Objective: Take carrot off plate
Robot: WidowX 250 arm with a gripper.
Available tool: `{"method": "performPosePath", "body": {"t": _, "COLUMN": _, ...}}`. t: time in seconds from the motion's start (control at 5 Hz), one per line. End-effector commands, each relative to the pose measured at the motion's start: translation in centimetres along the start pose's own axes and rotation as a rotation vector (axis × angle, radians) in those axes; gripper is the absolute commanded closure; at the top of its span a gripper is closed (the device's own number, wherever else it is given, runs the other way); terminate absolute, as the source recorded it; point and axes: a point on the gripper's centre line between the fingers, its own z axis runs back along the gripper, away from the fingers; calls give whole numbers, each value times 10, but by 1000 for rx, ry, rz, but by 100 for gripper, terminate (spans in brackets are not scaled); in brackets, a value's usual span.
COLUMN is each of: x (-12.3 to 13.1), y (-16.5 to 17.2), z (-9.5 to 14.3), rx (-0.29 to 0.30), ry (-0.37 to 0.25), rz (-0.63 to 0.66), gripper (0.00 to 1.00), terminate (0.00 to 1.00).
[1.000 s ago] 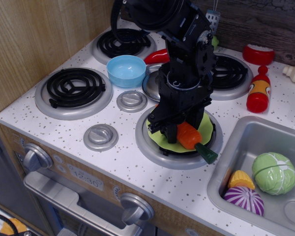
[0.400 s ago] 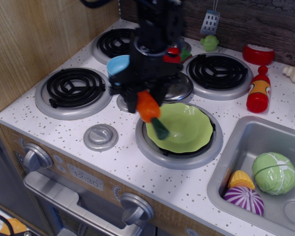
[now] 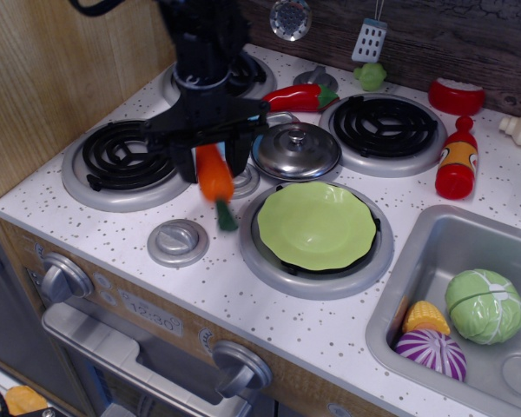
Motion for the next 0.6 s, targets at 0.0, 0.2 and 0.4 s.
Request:
{"method": "performPosePath", "body": {"t": 0.0, "x": 9, "y": -7, "z": 8, "rx": -37, "ry": -10, "rz": -28, "gripper": 0, "terminate": 0}}
{"method": "performPosePath", "body": {"t": 0.2, "x": 9, "y": -7, "z": 8, "rx": -37, "ry": -10, "rz": -28, "gripper": 0, "terminate": 0}}
{"method": "performPosePath", "body": {"t": 0.4, "x": 9, "y": -7, "z": 8, "rx": -37, "ry": -10, "rz": -28, "gripper": 0, "terminate": 100}}
